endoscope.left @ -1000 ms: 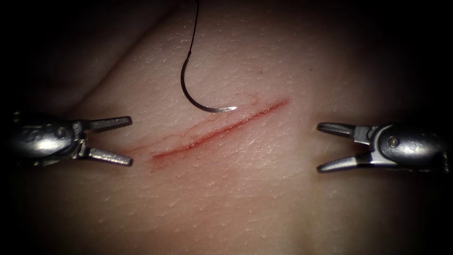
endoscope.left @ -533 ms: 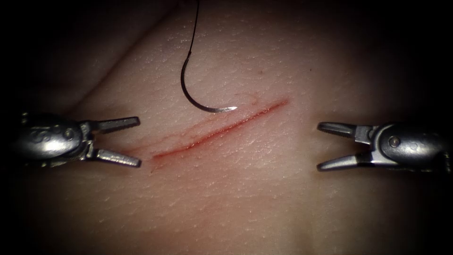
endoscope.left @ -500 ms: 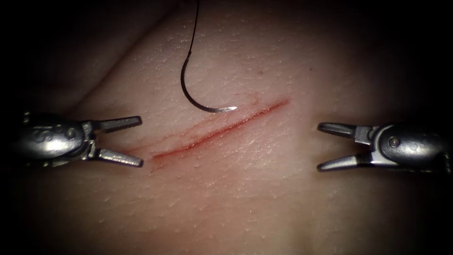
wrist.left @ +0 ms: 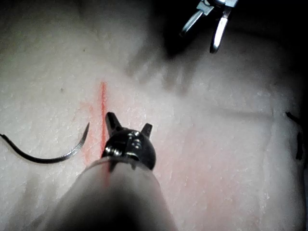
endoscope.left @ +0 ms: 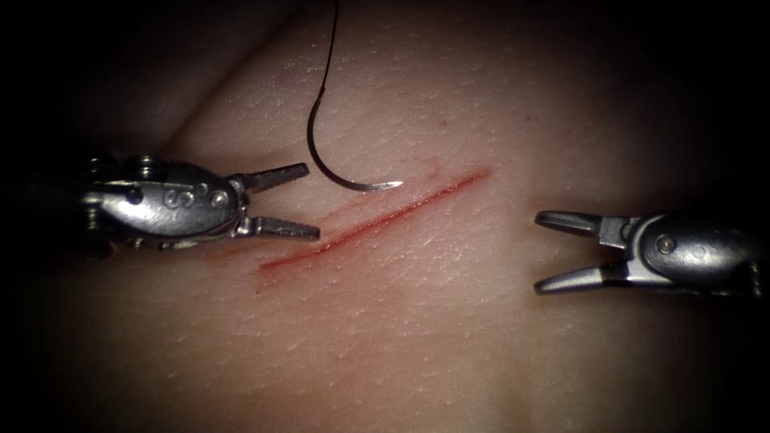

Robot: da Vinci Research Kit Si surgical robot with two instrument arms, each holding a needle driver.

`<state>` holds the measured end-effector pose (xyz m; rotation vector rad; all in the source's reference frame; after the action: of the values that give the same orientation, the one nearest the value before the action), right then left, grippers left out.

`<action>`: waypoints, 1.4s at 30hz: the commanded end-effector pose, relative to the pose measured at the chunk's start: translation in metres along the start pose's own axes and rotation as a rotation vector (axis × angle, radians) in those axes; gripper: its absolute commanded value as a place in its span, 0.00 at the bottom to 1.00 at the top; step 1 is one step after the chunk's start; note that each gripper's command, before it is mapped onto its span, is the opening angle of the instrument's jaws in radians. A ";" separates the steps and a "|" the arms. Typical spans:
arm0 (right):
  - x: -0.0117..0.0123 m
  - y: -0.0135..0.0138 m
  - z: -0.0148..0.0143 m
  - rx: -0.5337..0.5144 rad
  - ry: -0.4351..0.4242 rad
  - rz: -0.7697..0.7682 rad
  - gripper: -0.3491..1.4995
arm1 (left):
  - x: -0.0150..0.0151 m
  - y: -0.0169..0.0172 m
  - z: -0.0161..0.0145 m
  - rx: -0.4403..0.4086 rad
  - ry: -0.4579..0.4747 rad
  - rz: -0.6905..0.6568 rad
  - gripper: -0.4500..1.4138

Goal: Wound Closure

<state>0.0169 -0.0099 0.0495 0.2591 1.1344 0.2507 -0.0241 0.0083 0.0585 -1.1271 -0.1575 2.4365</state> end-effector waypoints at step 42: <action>0.0000 -0.0009 0.0013 -0.002 0.000 0.002 0.56 | -0.0060 -0.0039 0.0140 -0.012 -0.381 0.146 0.50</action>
<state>0.0175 -0.0102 0.0493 0.2555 1.1323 0.2545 -0.0294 0.0105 0.0728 -0.6806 -0.2121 2.7682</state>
